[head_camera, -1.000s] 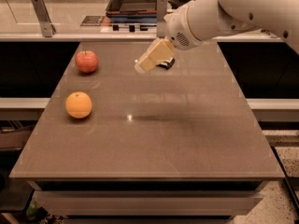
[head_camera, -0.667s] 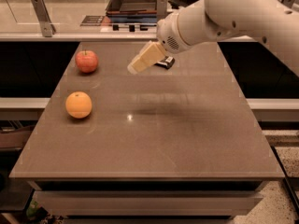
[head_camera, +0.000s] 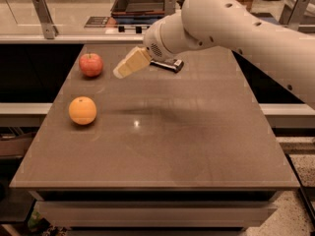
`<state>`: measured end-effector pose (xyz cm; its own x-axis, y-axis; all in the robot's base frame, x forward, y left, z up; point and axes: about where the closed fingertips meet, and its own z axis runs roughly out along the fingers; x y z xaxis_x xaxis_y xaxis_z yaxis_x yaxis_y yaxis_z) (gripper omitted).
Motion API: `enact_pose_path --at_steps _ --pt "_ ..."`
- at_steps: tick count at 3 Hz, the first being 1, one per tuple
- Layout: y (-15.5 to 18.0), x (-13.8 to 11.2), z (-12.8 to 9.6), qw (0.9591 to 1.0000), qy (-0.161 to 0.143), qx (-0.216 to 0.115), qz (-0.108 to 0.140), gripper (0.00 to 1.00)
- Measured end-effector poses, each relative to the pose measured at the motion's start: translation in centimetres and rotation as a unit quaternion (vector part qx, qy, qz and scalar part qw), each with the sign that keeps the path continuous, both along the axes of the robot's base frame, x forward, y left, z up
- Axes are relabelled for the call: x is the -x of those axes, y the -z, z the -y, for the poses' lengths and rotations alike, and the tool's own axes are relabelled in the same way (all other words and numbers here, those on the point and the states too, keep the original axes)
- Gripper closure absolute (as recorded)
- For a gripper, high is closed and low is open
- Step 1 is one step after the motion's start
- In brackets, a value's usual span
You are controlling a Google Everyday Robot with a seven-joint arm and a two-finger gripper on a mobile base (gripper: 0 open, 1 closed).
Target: Pick apple
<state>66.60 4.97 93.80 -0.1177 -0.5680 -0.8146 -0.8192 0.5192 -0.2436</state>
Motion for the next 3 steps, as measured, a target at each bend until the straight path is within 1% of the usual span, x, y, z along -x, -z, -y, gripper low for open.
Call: enact_pose_path --at_steps 1,2,3 --pt "1.0 -0.9 -3.6 0.9998 -0.008 -0.018 -0.006 0.00" --pt "3.1 -2.3 -6.8 0.9988 -0.021 -0.040 -0.018 0.00" --pt "5.7 -3.6 -9.9 0.9964 -0.039 -0.064 -0.040 0.00"
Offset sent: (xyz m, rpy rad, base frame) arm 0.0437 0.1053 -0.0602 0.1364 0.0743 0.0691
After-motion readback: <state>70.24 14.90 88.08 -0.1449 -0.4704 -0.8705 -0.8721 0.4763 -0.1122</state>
